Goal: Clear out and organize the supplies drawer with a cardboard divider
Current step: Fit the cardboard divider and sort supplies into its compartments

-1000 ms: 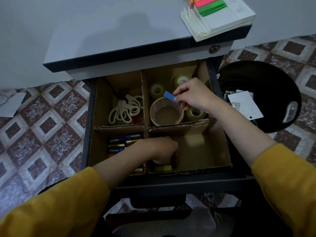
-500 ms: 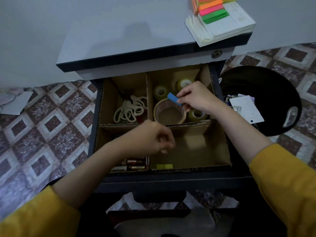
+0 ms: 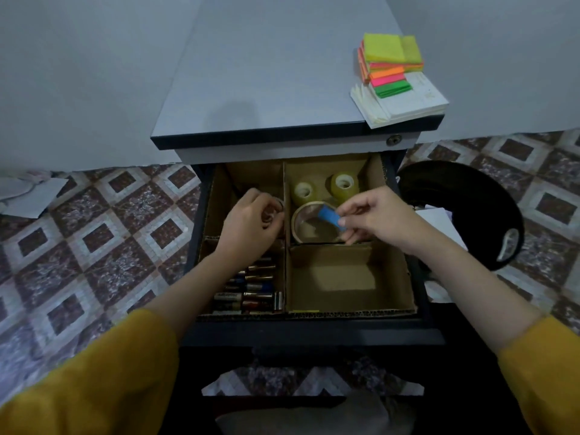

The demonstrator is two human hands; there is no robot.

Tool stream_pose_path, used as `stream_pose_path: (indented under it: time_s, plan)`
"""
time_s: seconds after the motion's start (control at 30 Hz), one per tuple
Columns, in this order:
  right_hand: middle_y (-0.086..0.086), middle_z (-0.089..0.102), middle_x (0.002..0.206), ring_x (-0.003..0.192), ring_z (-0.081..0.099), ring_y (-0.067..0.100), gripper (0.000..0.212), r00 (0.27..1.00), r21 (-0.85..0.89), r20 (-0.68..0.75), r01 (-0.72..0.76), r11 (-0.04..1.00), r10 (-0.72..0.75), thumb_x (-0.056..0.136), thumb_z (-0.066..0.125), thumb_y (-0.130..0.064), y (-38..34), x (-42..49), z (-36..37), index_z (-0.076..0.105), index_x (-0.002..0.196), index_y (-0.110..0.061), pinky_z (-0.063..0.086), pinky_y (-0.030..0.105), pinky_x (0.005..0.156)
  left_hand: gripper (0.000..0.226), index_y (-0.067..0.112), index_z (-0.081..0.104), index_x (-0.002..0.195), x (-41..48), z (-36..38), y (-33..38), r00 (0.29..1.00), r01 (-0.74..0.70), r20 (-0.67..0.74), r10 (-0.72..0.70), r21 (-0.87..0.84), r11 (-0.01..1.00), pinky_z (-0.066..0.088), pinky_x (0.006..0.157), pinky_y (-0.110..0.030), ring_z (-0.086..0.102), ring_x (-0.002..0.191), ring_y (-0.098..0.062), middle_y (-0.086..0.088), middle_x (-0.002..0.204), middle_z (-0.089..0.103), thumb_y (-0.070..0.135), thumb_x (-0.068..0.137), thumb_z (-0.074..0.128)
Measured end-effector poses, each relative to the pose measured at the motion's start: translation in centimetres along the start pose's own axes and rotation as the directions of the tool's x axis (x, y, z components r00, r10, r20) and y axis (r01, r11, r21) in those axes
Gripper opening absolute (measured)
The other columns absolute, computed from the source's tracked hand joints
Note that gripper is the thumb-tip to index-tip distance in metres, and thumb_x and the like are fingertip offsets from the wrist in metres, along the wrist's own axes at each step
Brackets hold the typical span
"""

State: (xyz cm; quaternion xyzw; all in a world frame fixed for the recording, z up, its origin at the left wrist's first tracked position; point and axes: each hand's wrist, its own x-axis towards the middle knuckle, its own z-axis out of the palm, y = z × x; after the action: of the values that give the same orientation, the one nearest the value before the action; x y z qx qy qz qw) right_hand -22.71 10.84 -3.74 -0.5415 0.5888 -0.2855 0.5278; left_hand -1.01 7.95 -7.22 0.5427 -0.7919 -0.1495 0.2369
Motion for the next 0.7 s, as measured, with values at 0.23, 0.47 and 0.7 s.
stream_pose_path:
  time_s: [0.23, 0.47, 0.7]
  plan:
    - [-0.001, 0.064, 0.076, 0.061, 0.061, 0.007, 0.016, 0.962, -0.407, 0.262, 0.034, 0.913, 0.081, 0.087, 0.063, -0.01, 3.1, -2.1, 4.8, 0.069, 0.102, -0.012, 0.054, 0.023, 0.063, 0.051, 0.012, 0.039, 0.139, 2.7, 1.5, -0.6, 0.979, -0.114, 0.188, 0.075, 0.208, 0.971, 0.039, 0.1, -0.036, 0.042, 0.126, -0.023, -0.005, 0.145, 0.038, 0.036, 0.095, 0.045]
    - [0.004, 0.065, 0.097, 0.091, 0.061, 0.016, 0.02, 0.946, -0.615, 0.279, 0.043, 0.788, 0.167, 0.084, 0.059, -0.001, 5.3, 0.4, 6.9, 0.068, 0.099, -0.011, 0.044, 0.017, 0.063, 0.055, 0.007, 0.034, 0.141, 2.4, 2.4, -1.2, 0.98, -0.115, 0.177, 0.09, 0.136, 0.984, 0.042, 0.096, -0.033, 0.04, 0.129, -0.023, -0.007, 0.145, 0.032, 0.034, 0.095, 0.046]
    - [0.012, 0.052, 0.115, 0.098, 0.059, 0.025, 0.02, 0.944, -0.657, 0.256, 0.014, 0.754, 0.206, 0.086, 0.059, -0.004, 6.2, 1.3, 8.5, 0.067, 0.104, -0.004, 0.05, 0.025, 0.079, 0.054, 0.008, 0.037, 0.14, 2.5, 2.5, -1.4, 0.982, -0.12, 0.16, 0.095, 0.151, 0.981, 0.043, 0.091, -0.029, 0.042, 0.127, -0.024, -0.006, 0.144, 0.035, 0.035, 0.094, 0.047]
